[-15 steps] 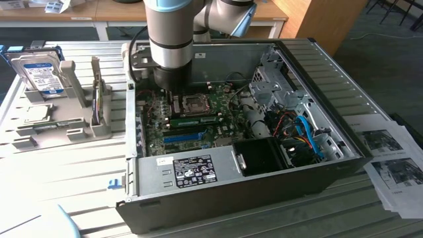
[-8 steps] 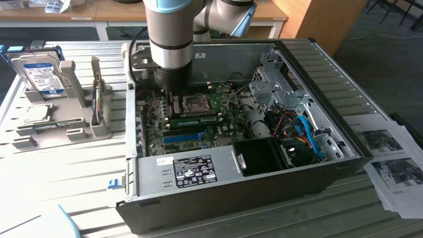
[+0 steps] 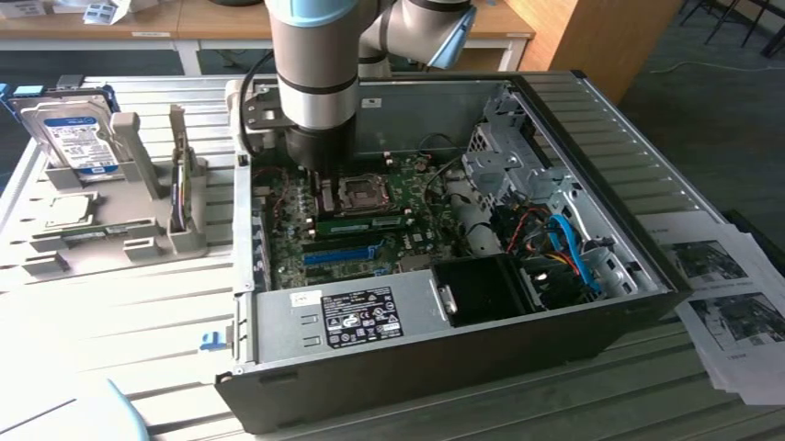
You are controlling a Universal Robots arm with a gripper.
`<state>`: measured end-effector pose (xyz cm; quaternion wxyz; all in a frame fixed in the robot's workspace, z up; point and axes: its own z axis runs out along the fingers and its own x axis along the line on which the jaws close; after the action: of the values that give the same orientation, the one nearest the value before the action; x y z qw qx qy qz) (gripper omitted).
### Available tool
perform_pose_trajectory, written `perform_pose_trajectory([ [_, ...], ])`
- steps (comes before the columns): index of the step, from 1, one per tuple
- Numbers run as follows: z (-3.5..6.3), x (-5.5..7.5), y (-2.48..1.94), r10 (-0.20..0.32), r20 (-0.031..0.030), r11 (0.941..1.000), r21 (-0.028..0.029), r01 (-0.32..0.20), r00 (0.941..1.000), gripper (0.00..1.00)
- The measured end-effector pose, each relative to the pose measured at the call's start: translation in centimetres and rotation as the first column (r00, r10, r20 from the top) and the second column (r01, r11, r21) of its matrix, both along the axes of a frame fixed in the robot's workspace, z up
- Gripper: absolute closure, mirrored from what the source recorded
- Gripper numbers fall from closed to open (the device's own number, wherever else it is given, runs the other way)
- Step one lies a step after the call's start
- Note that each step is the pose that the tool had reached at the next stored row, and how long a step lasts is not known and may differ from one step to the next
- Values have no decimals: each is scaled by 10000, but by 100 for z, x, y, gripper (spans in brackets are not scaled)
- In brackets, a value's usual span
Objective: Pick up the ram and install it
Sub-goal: 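Press down the ram until it locks into place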
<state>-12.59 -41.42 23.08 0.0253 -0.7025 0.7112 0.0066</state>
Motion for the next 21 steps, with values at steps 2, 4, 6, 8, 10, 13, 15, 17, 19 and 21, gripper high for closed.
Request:
perform_pose_trajectory([
  [2,-6,0,0,0,0,10000,1,0,10000,91],
  [4,-14,0,0,1,-1,10000,0,-1,10000,91],
  [6,-20,0,0,0,-1,10000,-1,0,10000,91],
  [8,-23,0,0,0,-2,10000,-1,0,10000,91],
  [10,-23,0,0,0,-2,10000,-1,0,10000,91],
  [13,-31,0,0,0,0,10000,0,0,10000,91],
  [15,-36,-1,-1,0,-2,10000,-2,0,10000,91],
  [17,-42,0,0,0,-1,10000,-1,0,10000,91],
  [19,-48,-1,0,0,-2,10000,-2,0,10000,91],
  [21,-54,-1,-1,0,-2,10000,-1,0,10000,91],
])
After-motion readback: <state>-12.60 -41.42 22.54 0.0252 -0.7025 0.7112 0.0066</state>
